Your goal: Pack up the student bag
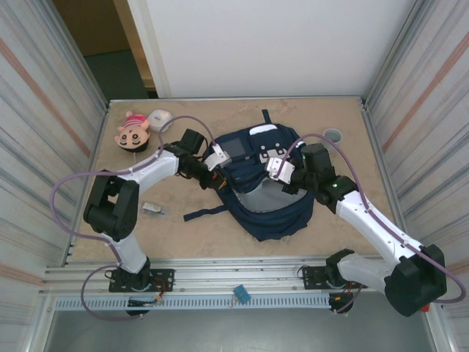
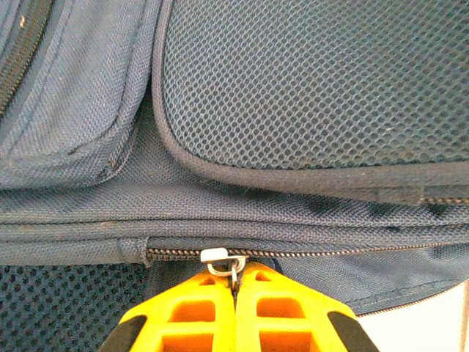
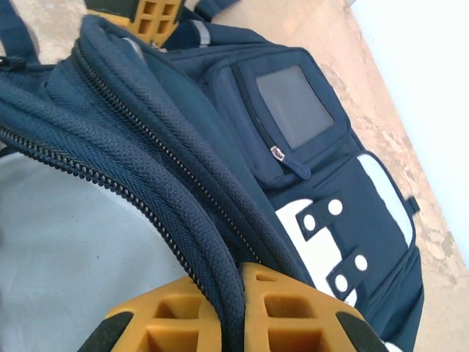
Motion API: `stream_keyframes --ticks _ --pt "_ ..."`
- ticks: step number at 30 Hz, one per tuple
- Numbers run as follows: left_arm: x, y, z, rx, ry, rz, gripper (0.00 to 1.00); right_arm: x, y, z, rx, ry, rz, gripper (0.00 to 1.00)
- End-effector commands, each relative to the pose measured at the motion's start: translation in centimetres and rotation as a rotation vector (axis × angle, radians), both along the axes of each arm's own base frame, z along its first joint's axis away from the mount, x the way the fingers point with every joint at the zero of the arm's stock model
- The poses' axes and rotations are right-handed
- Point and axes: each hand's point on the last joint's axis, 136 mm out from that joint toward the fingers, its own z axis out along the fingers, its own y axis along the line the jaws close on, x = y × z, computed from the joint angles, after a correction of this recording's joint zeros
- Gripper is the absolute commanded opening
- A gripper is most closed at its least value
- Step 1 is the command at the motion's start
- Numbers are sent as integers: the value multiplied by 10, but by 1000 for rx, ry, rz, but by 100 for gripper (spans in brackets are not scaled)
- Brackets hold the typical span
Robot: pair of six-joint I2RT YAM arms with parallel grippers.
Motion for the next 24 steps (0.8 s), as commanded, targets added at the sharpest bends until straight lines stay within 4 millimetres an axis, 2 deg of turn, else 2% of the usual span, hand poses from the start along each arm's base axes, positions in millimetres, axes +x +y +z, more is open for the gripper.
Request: stream_keyframes --ticks 1,2,4,7,12,16,21,24 --pt "-13 -12 23 -82 79 36 0 0 -4 24 104 96 -126 42" --pt "-11 -12 25 -83 85 50 0 -3 -7 33 154 159 -190 52" --pt "-7 -14 31 -96 92 65 0 -12 -11 45 281 308 -326 64" --pt "0 -13 40 -74 88 63 0 -32 -21 52 452 527 -547 74" --pt "2 2 42 109 59 -45 0 -63 -27 47 724 837 -807 77" --pt "-8 11 35 235 88 -163 0 -81 -27 29 879 1069 -980 77" --pt "1 27 22 382 45 -173 0 -97 -20 4 932 1253 -1058 77" --pt "9 33 17 473 -13 -185 0 -99 -14 -10 949 1308 -1060 78"
